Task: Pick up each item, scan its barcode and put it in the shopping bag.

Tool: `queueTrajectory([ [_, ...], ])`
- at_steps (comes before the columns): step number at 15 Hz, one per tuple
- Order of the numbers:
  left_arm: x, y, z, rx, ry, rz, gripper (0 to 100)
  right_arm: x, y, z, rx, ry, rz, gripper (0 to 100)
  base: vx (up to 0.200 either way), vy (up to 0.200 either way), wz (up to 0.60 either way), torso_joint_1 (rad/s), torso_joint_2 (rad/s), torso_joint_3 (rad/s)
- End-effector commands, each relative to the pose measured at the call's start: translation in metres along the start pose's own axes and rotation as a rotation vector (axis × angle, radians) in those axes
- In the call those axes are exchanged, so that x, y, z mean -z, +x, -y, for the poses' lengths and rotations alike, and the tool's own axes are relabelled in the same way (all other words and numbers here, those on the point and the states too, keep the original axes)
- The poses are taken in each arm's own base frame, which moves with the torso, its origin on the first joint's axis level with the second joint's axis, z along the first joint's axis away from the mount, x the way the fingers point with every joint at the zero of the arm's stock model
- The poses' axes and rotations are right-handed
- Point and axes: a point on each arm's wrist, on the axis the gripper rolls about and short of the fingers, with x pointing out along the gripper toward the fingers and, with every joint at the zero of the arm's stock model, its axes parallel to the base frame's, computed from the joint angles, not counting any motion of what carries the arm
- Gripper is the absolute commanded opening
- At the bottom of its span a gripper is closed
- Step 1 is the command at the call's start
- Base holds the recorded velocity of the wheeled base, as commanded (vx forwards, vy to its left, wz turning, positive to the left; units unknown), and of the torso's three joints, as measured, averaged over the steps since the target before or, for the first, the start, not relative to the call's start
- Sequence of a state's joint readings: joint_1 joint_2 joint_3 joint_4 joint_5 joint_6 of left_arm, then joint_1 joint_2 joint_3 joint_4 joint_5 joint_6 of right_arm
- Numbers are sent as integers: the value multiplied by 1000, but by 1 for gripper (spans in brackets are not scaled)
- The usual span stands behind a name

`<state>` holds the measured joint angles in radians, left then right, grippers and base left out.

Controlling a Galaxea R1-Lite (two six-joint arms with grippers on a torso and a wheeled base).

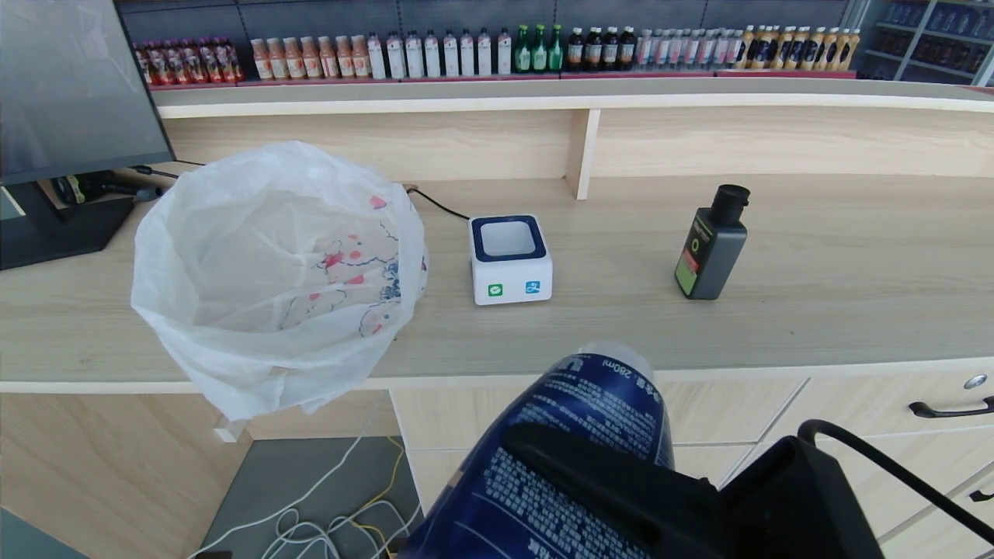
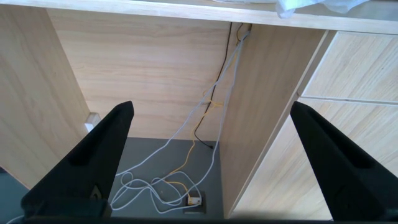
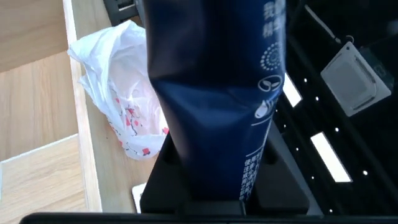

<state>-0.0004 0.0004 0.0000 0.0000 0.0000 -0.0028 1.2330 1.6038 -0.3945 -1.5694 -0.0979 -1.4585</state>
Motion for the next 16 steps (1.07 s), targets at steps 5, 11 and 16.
queueTrajectory([
  [5,0,0,0,0,0,0,100,10,-31,9,-2,365,-38,0,0,0,0,0,0,0],
  [11,0,0,0,1,0,0,100,17,-58,4,-10,657,-146,0,0,0,0,0,0,0],
  [16,0,0,0,0,0,0,100,18,-74,-7,-66,852,-174,0,0,0,0,0,0,0],
])
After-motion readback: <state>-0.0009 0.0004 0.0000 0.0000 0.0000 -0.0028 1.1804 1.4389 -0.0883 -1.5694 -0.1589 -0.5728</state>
